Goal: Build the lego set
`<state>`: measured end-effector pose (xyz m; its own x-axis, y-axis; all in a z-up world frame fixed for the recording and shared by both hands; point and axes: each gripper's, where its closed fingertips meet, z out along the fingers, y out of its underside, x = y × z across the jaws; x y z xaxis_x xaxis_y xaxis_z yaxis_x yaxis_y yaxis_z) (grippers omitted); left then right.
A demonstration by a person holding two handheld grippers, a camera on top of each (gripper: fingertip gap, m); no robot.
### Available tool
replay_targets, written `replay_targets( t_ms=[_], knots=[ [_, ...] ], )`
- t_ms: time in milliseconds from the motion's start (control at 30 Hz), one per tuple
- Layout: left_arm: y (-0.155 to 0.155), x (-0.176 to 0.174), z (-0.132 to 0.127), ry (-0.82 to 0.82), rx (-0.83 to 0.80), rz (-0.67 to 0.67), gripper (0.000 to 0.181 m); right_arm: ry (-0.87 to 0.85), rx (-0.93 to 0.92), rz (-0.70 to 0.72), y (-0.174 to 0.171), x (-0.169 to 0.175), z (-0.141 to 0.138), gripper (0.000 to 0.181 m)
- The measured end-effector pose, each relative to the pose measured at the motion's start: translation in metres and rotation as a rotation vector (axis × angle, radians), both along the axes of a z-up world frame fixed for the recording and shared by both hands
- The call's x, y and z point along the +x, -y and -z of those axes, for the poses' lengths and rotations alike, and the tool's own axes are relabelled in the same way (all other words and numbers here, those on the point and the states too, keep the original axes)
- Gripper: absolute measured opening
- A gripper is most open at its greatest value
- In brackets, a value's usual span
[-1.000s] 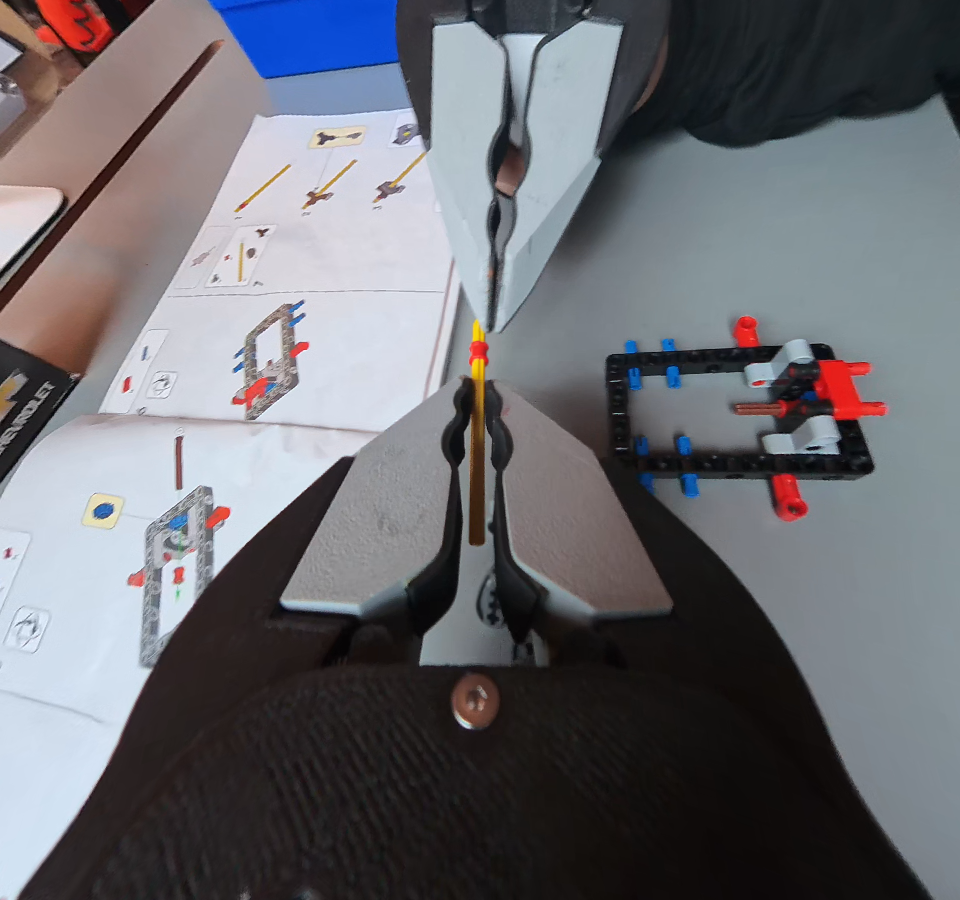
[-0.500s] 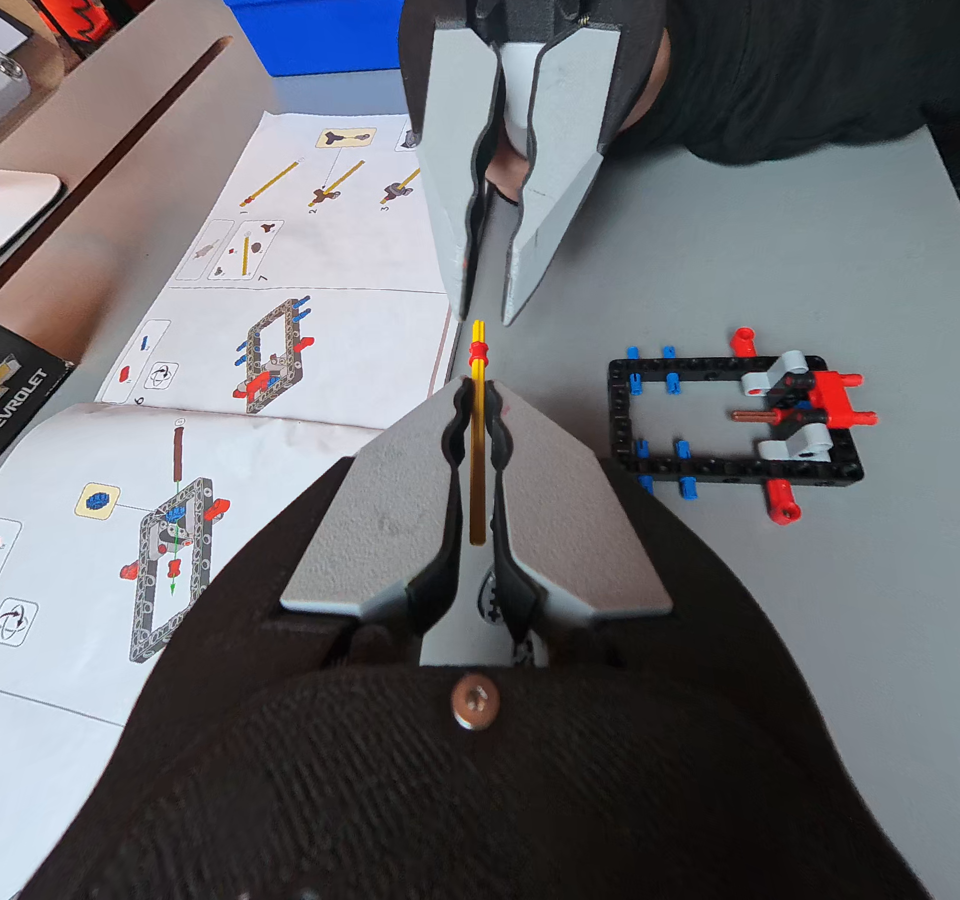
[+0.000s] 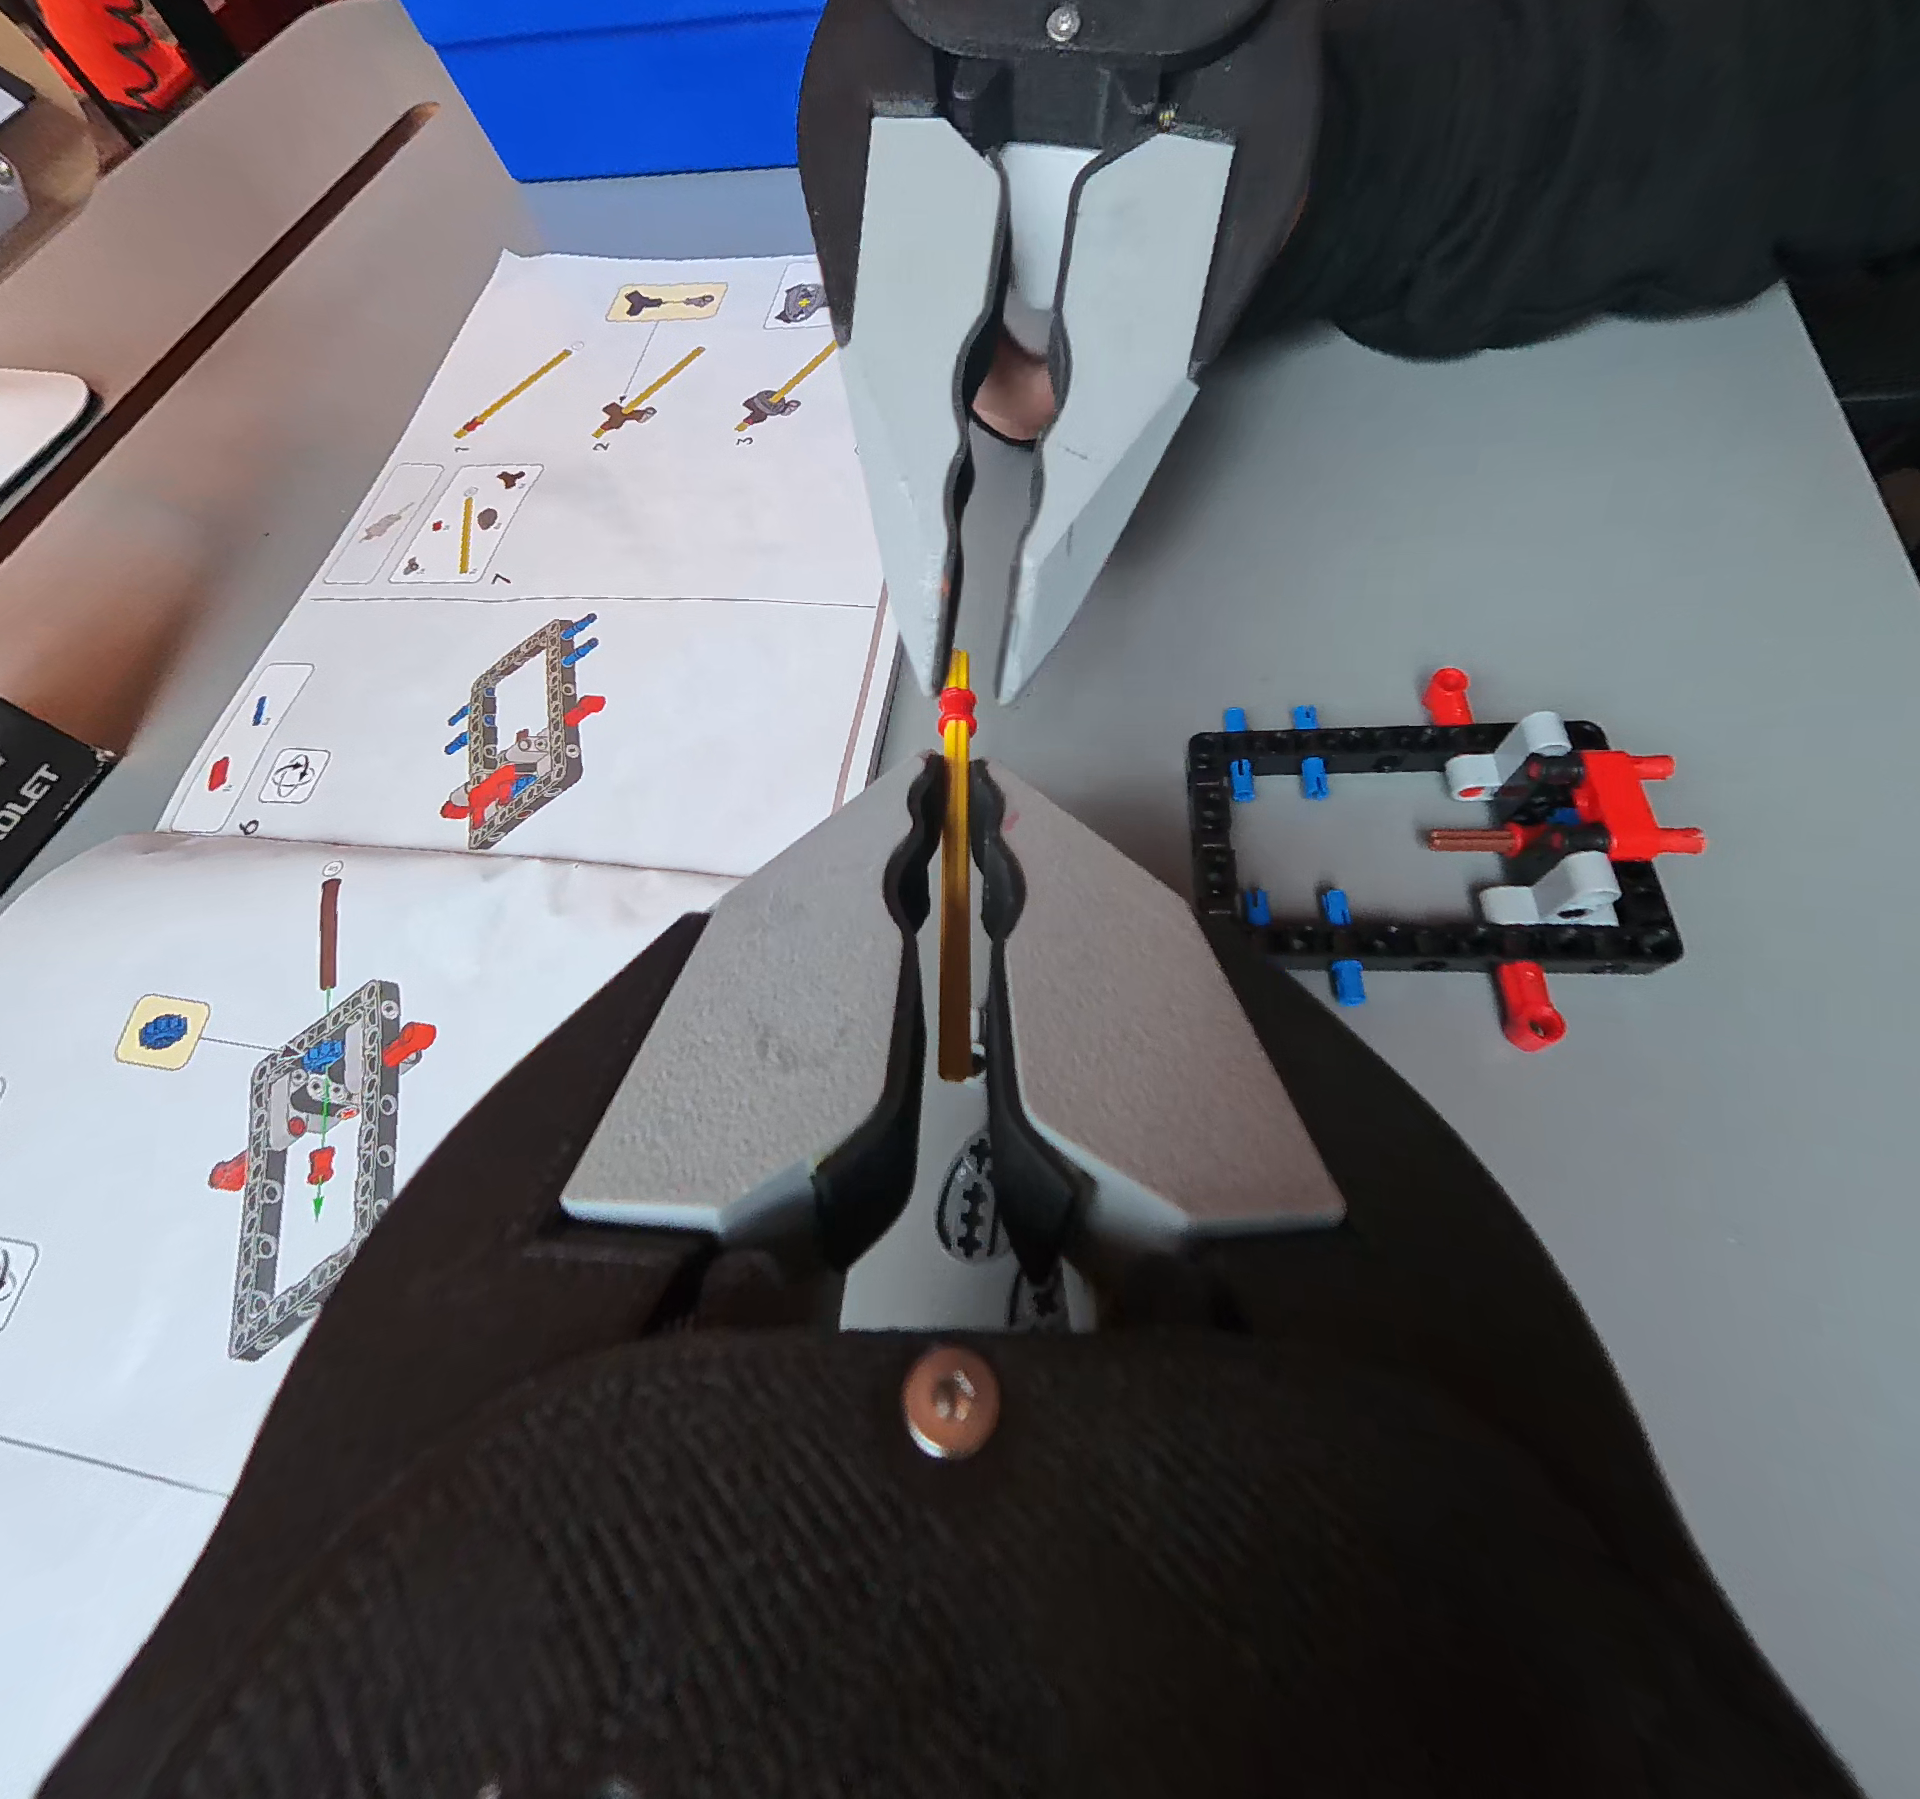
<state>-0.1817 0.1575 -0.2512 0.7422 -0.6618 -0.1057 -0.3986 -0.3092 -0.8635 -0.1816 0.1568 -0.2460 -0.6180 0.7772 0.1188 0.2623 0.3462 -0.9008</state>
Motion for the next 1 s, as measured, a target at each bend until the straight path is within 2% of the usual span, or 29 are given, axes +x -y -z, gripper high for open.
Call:
replay_targets(
  t_ms=[167,467,533,567,1000],
  knots=[
    [0.001,0.001,-0.001,-0.005,0.008,0.014,0.002,-0.015,0.004,0.001,-0.002,0.0,-0.001,0.001],
    [0.005,0.006,-0.012,0.049,0.033,0.055,0.002,-0.025,-0.046,-0.043,0.002,0.005,-0.007,0.002],
    [0.006,0.007,-0.016,0.057,0.054,0.061,0.002,-0.003,-0.067,-0.05,0.002,0.006,-0.006,0.009],
    [0.006,0.007,-0.018,0.056,0.061,0.06,0.002,-0.002,-0.066,-0.052,0.003,0.006,-0.006,0.003],
    [0.007,0.01,-0.014,0.069,0.04,0.074,0.002,0.018,-0.068,-0.051,0.009,0.004,-0.004,0.001]
  ],
)
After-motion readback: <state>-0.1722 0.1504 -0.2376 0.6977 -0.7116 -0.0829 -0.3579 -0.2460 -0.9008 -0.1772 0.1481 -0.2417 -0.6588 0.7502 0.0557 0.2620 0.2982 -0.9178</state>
